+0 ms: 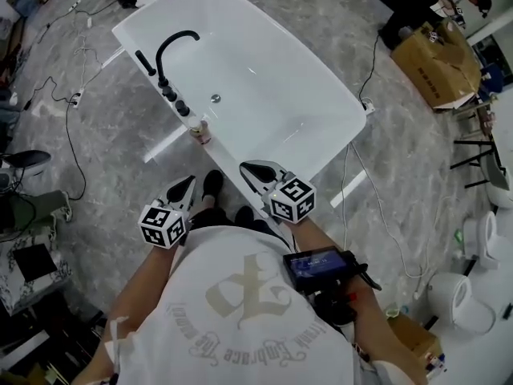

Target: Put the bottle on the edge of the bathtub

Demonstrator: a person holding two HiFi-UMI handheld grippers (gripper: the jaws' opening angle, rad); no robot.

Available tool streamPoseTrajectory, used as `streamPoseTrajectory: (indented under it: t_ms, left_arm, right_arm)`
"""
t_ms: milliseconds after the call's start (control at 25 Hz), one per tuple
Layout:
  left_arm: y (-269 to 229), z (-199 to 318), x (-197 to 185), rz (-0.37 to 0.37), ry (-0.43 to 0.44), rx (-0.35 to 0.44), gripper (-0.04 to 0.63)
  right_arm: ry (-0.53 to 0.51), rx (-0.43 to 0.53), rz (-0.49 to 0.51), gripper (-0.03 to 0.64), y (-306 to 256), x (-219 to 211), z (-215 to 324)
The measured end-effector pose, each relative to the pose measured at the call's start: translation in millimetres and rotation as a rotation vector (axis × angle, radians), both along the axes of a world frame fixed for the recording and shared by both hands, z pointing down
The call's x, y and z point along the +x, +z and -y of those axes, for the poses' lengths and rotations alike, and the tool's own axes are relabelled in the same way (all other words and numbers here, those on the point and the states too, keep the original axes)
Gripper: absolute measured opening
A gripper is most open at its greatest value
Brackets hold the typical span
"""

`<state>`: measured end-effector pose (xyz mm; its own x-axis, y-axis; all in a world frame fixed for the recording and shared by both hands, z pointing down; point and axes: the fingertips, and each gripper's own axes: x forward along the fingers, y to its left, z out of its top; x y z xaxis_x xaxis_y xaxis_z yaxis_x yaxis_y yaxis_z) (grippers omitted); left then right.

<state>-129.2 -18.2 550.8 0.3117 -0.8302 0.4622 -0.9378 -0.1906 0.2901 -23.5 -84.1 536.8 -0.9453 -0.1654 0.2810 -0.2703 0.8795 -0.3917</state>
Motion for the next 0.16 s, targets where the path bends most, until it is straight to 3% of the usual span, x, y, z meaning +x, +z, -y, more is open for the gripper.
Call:
streamPoseTrajectory:
  t_ms: [160]
  left_arm:
    - [-0.7,6.7,-1.0,0.008,0.007,-0.001,0.006]
  right_arm:
    - [0.006,-0.017,-0.001,0.005,5.1,0.3,1.3]
